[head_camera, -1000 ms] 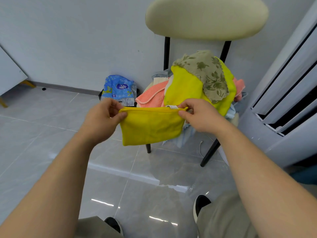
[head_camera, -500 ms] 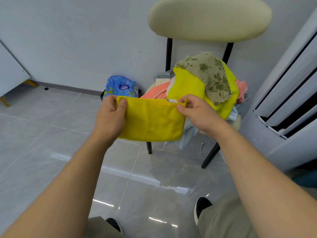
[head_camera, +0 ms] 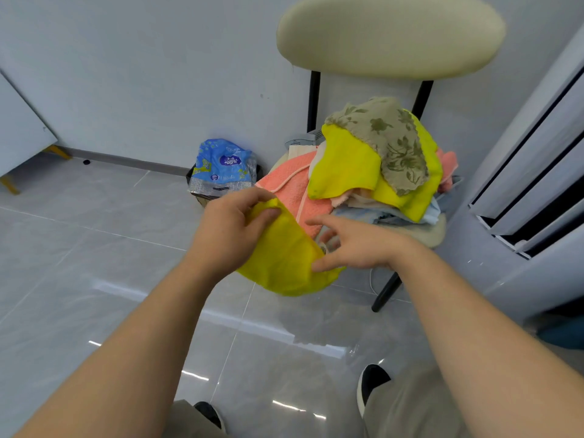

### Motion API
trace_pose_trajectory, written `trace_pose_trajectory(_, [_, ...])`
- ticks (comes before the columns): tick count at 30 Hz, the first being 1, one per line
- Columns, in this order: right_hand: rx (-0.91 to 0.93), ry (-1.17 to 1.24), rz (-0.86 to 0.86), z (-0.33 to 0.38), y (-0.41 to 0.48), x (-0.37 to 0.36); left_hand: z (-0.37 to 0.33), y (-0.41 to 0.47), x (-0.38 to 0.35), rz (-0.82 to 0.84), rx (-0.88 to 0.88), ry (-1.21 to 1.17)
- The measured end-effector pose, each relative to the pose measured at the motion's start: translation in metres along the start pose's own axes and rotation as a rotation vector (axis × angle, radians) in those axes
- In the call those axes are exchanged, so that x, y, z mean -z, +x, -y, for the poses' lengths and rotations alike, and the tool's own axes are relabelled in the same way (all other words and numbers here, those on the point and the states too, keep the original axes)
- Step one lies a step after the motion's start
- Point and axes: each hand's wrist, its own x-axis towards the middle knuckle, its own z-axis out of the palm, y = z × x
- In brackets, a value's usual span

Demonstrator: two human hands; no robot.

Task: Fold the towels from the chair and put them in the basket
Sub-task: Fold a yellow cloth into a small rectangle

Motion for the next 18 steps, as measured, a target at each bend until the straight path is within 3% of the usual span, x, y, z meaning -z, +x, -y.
trace_pose_trajectory(5, [0.259, 0.146, -0.264, 0.018, 0.004, -0.011, -0.004, -0.005, -0.013, 0.162, -0.111, 0.097])
trace_pose_trajectory(7, [0.28, 0.194, -0.355, 0.019, 0.009, -0.011, -0.006, -0.005, -0.015, 0.165, -0.078, 0.097])
trace_pose_trajectory(12, [0.329, 0.183, -0.384, 0.017, 0.014, -0.014, -0.005, -0.005, -0.017, 0.164, 0.001, 0.058])
trace_pose_trajectory(18, [0.28, 0.069, -0.567, 0.012, 0.012, -0.005, -0.002, -0.004, -0.011, 0.345, 0.039, 0.073])
